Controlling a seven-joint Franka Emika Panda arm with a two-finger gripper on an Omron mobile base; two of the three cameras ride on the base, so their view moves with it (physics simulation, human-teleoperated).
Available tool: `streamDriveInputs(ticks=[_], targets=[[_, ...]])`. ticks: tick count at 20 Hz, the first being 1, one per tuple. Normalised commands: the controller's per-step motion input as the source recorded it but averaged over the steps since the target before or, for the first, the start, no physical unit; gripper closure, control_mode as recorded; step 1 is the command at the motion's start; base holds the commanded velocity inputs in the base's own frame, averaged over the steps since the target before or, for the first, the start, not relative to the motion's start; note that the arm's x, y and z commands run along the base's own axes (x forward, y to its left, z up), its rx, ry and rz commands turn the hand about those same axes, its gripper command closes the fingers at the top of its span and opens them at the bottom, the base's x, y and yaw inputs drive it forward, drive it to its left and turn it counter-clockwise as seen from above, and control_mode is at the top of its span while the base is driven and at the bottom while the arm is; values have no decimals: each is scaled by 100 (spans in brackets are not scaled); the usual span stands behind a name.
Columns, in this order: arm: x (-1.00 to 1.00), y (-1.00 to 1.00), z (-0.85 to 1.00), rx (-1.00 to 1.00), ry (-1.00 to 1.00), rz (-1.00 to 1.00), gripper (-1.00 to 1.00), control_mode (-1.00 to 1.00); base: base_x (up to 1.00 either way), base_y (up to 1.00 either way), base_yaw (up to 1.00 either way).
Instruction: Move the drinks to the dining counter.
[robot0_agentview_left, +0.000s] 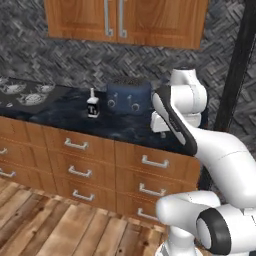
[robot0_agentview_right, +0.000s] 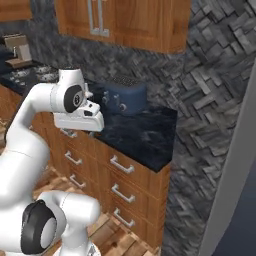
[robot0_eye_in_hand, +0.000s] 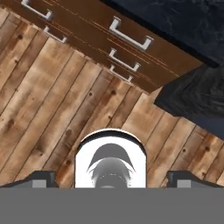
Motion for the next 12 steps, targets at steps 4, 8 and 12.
streamDriveInputs(ticks=[4, 8, 12], targets=[[0, 0, 0, 0, 0, 0, -100, 100, 74, 67, -43], [0, 0, 0, 0, 0, 0, -100, 100, 57, 84, -45], [0, 0, 0, 0, 0, 0, -100, 100, 31, 93, -50]])
